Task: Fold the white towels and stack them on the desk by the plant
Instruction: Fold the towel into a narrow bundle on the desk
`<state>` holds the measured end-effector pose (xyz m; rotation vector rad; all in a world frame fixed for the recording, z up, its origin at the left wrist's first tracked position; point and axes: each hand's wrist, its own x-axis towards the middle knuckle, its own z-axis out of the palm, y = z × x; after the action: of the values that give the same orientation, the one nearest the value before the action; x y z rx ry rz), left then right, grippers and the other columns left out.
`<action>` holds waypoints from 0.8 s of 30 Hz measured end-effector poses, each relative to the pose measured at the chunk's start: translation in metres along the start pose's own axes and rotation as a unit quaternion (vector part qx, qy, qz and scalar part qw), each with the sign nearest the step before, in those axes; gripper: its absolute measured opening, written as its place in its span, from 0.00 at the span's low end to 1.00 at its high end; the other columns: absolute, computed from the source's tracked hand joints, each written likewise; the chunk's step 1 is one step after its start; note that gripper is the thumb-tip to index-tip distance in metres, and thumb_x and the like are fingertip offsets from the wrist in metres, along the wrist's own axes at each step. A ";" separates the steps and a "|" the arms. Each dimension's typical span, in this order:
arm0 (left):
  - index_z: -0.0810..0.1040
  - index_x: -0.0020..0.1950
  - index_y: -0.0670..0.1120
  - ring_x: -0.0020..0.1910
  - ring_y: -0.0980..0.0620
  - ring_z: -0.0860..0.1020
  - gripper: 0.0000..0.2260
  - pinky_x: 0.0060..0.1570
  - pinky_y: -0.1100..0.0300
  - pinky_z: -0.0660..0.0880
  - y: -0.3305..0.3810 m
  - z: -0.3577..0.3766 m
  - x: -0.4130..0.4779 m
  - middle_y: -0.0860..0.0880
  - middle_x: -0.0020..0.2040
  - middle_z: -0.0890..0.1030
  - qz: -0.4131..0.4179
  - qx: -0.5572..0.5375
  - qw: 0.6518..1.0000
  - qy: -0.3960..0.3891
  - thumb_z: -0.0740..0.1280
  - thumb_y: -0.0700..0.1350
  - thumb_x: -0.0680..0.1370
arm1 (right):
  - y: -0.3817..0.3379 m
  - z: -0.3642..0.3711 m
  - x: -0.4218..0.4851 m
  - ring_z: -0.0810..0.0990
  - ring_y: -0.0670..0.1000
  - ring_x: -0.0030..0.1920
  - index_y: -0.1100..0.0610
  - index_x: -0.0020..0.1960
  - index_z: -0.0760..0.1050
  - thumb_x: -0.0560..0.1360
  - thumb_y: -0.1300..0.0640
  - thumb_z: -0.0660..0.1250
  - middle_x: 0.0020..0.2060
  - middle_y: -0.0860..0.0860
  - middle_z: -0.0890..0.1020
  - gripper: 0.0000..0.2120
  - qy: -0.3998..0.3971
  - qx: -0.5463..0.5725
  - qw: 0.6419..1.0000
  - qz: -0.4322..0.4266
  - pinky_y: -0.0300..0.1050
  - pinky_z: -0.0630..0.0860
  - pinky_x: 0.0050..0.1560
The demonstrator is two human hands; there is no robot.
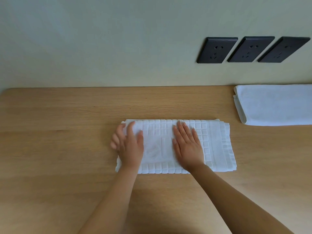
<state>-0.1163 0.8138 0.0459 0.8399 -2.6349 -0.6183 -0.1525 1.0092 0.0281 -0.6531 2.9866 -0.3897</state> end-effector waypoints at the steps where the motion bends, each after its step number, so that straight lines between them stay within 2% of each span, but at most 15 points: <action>1: 0.75 0.62 0.46 0.59 0.39 0.69 0.21 0.56 0.48 0.59 0.001 -0.005 0.005 0.41 0.61 0.73 -0.066 -0.002 0.998 0.008 0.71 0.52 0.73 | 0.000 0.000 0.000 0.46 0.48 0.78 0.54 0.78 0.53 0.83 0.49 0.45 0.77 0.50 0.53 0.24 -0.001 0.001 1.000 0.000 0.51 0.43 0.76; 4: 0.71 0.61 0.43 0.60 0.42 0.68 0.24 0.58 0.49 0.59 0.001 -0.013 0.022 0.44 0.58 0.74 -0.185 -0.027 0.982 -0.040 0.66 0.60 0.75 | 0.000 0.000 0.000 0.46 0.48 0.78 0.54 0.78 0.53 0.83 0.49 0.44 0.77 0.50 0.53 0.24 0.000 0.004 1.000 0.002 0.51 0.43 0.76; 6: 0.74 0.53 0.45 0.57 0.43 0.71 0.20 0.58 0.48 0.61 -0.005 -0.011 0.031 0.47 0.51 0.76 -0.188 -0.028 0.979 -0.078 0.60 0.62 0.78 | 0.001 0.001 0.000 0.47 0.48 0.78 0.54 0.78 0.53 0.83 0.49 0.45 0.77 0.50 0.53 0.24 0.003 0.004 1.000 0.002 0.51 0.43 0.76; 7: 0.74 0.46 0.45 0.51 0.44 0.73 0.19 0.55 0.48 0.65 -0.009 -0.009 0.035 0.48 0.45 0.77 -0.173 -0.051 0.980 -0.082 0.59 0.61 0.78 | 0.001 0.001 0.000 0.47 0.48 0.78 0.54 0.78 0.53 0.83 0.49 0.45 0.77 0.50 0.53 0.24 0.003 0.003 1.000 0.002 0.51 0.43 0.76; 8: 0.71 0.38 0.46 0.43 0.45 0.73 0.18 0.48 0.50 0.69 -0.011 -0.007 0.038 0.50 0.38 0.74 -0.157 -0.099 0.980 -0.077 0.60 0.59 0.79 | 0.001 0.001 0.000 0.47 0.48 0.78 0.54 0.78 0.53 0.83 0.49 0.45 0.77 0.50 0.53 0.24 0.004 0.002 1.000 0.003 0.51 0.43 0.76; 9: 0.65 0.33 0.47 0.36 0.48 0.70 0.19 0.39 0.54 0.68 -0.012 -0.007 0.039 0.51 0.32 0.70 -0.138 -0.152 0.976 -0.069 0.61 0.57 0.79 | 0.000 0.002 0.000 0.47 0.48 0.78 0.54 0.78 0.53 0.83 0.49 0.45 0.77 0.50 0.53 0.24 0.004 0.002 1.000 0.004 0.51 0.43 0.76; 11: 0.60 0.31 0.49 0.29 0.53 0.62 0.21 0.31 0.58 0.60 -0.012 -0.008 0.039 0.53 0.28 0.63 -0.104 -0.208 0.971 -0.054 0.63 0.52 0.80 | 0.000 0.002 0.000 0.46 0.48 0.78 0.54 0.78 0.52 0.83 0.49 0.44 0.77 0.50 0.53 0.24 0.003 0.001 1.000 0.006 0.51 0.43 0.76; 14: 0.62 0.32 0.48 0.27 0.55 0.60 0.19 0.28 0.60 0.58 -0.016 -0.005 0.040 0.53 0.27 0.64 -0.084 -0.194 0.976 -0.048 0.61 0.53 0.81 | 0.001 0.001 0.000 0.46 0.48 0.78 0.53 0.78 0.52 0.83 0.48 0.44 0.77 0.49 0.52 0.25 0.001 0.002 1.000 0.007 0.50 0.42 0.76; 19: 0.67 0.39 0.46 0.27 0.52 0.66 0.19 0.28 0.60 0.61 -0.016 0.000 0.054 0.52 0.28 0.67 -0.098 -0.133 0.983 -0.077 0.60 0.60 0.79 | 0.000 0.001 0.000 0.45 0.47 0.78 0.53 0.78 0.52 0.83 0.48 0.44 0.77 0.49 0.52 0.24 0.002 -0.005 1.000 0.008 0.50 0.42 0.76; 22: 0.68 0.49 0.45 0.38 0.47 0.74 0.19 0.38 0.56 0.66 -0.009 -0.002 0.059 0.48 0.39 0.75 -0.125 -0.033 0.990 -0.059 0.62 0.60 0.77 | 0.000 0.000 0.000 0.45 0.47 0.78 0.54 0.78 0.52 0.83 0.49 0.44 0.77 0.50 0.52 0.24 0.001 -0.007 1.000 0.009 0.50 0.42 0.76; 24: 0.71 0.50 0.43 0.47 0.44 0.72 0.17 0.48 0.51 0.65 -0.001 -0.004 0.052 0.44 0.47 0.75 -0.103 0.031 0.994 -0.010 0.62 0.58 0.78 | -0.001 0.000 0.001 0.46 0.48 0.78 0.54 0.78 0.53 0.83 0.48 0.44 0.77 0.50 0.53 0.25 0.003 -0.007 1.000 0.010 0.50 0.42 0.76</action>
<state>-0.1549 0.7804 0.0575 1.1413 -2.6160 -0.6011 -0.1530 1.0079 0.0280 -0.6230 3.0014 -0.3694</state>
